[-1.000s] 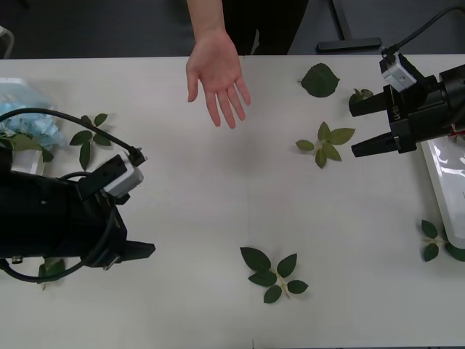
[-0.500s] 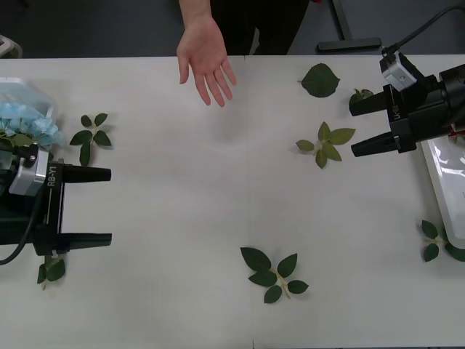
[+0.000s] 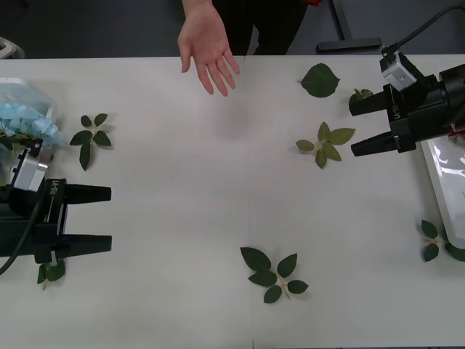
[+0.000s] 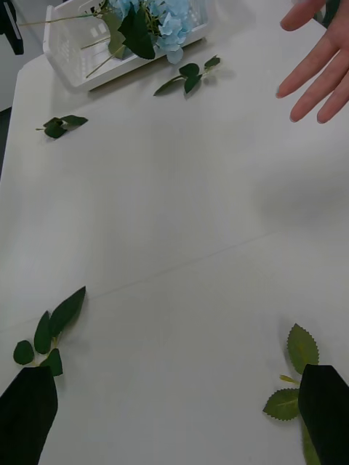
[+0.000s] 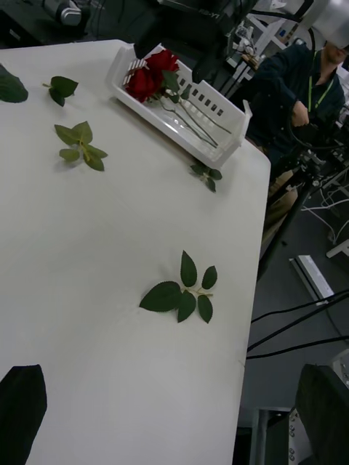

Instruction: Place the red flowers into the right box and the blue flowers into the left box. If a person shows an open palm, hand one flower to the person first, then continue sorting.

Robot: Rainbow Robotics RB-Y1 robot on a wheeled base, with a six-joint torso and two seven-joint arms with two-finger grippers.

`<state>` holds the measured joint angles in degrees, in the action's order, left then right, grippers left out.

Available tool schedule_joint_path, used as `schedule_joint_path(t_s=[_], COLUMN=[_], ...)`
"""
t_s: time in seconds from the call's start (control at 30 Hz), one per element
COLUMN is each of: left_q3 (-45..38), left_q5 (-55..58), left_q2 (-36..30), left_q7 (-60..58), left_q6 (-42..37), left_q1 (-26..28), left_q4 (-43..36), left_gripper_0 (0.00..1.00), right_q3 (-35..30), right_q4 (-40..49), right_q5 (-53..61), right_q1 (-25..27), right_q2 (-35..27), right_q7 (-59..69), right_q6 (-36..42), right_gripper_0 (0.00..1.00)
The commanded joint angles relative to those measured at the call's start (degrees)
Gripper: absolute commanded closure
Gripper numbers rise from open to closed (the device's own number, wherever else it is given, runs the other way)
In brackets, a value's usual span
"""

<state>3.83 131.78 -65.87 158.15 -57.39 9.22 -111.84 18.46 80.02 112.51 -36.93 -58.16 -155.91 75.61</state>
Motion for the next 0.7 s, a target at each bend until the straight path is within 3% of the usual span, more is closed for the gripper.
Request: schedule_joint_path(t_s=[0.03,0.23,0.7], left_q3=[-0.4,-0.3,-1.4], left_q5=[1.1,1.6,5.2], left_q2=[-0.3,5.0,10.1], left_q7=[-3.1,-3.1,-3.1], left_q6=[-5.4,-9.4,-10.3], left_q1=[-5.4,-8.7,-9.1], left_q4=[4.5,8.1,8.8], left_gripper_0=[0.0,0.0,0.0], right_q3=[-0.9,-0.9,-0.9], right_q4=[1.4,1.4,1.4], right_q5=[0.8,0.8,0.8], right_q1=[0.1,0.1,0.1], right_q2=[-2.3,-2.3,-2.3], right_q7=[0.9,0.9,0.9], right_q6=[-0.6,-0.6,-0.7], right_gripper_0=[0.03,0.03,0.03])
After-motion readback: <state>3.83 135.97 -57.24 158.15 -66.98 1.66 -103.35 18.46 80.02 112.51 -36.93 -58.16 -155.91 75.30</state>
